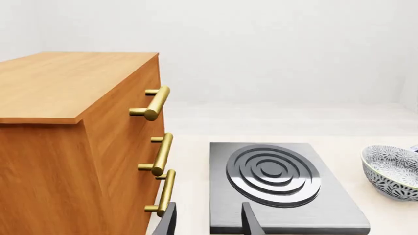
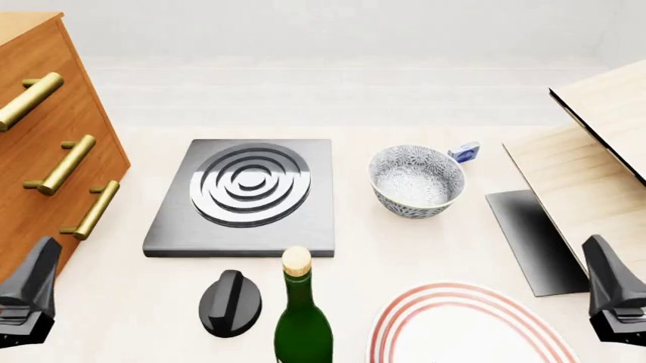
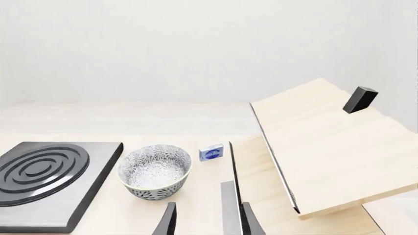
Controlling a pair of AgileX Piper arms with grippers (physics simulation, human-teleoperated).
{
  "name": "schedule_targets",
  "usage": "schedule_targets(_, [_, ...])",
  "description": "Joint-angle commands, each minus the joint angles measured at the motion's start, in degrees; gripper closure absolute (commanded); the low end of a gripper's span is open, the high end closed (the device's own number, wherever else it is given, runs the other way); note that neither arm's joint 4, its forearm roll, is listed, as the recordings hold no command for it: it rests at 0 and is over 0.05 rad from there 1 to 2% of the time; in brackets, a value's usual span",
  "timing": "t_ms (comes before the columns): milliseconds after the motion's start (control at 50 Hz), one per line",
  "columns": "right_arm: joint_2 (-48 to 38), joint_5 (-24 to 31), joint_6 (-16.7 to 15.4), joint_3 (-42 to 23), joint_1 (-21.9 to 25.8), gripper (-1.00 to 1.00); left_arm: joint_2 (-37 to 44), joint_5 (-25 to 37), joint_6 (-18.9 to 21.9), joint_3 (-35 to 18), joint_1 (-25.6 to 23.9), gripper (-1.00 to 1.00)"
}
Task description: Turn on the stove.
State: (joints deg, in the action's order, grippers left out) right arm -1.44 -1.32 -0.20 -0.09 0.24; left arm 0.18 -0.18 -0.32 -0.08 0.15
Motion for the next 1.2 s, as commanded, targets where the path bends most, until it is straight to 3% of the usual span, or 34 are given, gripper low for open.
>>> schedule_targets(20, [1.05, 1.22, 0.10, -0.16, -0.25, -1.00, 0.30, 0.07, 0.61, -0.11, -0.40, -1.00])
schedule_targets(160, [1.09, 1.24, -0.31, -0.18, -0.22, -1.00, 0.38, 0.53, 2.22, -0.33, 0.22, -1.00])
schedule_targets(200, [1.13, 1.29, -0.13, -0.19, -0.24, -1.00, 0.55, 0.90, 4.76, -0.54, -0.08, -1.00])
schedule_targets(280, [1.34, 1.70, -0.31, -0.41, -0.22, -1.00, 3.78, 2.61, 6.65, -3.93, -0.01, -1.00])
schedule_targets(420, [1.42, 2.48, -0.20, -1.13, -0.24, -1.00, 12.31, 7.70, 3.03, -11.72, -1.96, -1.00])
schedule_targets(440, [1.42, 2.54, -0.34, -1.20, -0.22, -1.00, 11.66, 8.66, 6.04, -12.25, -2.29, -1.00])
schedule_targets(480, [1.34, 2.66, -0.23, -1.38, -0.22, -1.00, 15.29, 10.59, 2.72, -14.67, -3.74, -1.00])
schedule_targets(500, [1.34, 2.68, -0.33, -1.41, -0.21, -1.00, 15.82, 10.75, 4.39, -14.94, -3.24, -1.00])
schedule_targets(680, [1.42, 2.71, -0.19, -1.33, -0.23, -1.00, 23.40, 14.08, 3.71, -21.00, -6.89, -1.00])
schedule_targets(760, [1.42, 2.63, -0.26, -1.25, -0.22, -1.00, 25.35, 17.84, 2.40, -25.08, -9.13, -1.00])
schedule_targets(780, [1.42, 2.64, -0.20, -1.24, -0.22, -1.00, 26.97, 18.90, 0.26, -26.16, -10.28, -1.00])
schedule_targets(840, [1.42, 2.62, -0.23, -1.22, -0.22, -1.00, 26.62, 20.05, 1.21, -27.01, -10.13, -1.00])
schedule_targets(860, [1.41, 2.58, -0.23, -1.18, -0.22, -1.00, 28.53, 21.45, -1.52, -27.85, -11.98, -1.00])
schedule_targets(1100, [1.41, 2.39, -0.19, -0.99, -0.23, -1.00, 30.43, 25.13, -3.52, -29.83, -17.48, -1.00])
schedule_targets(1200, [1.40, 2.30, -0.18, -0.90, -0.23, -1.00, 32.23, 24.84, -1.36, -30.82, -19.09, -1.00])
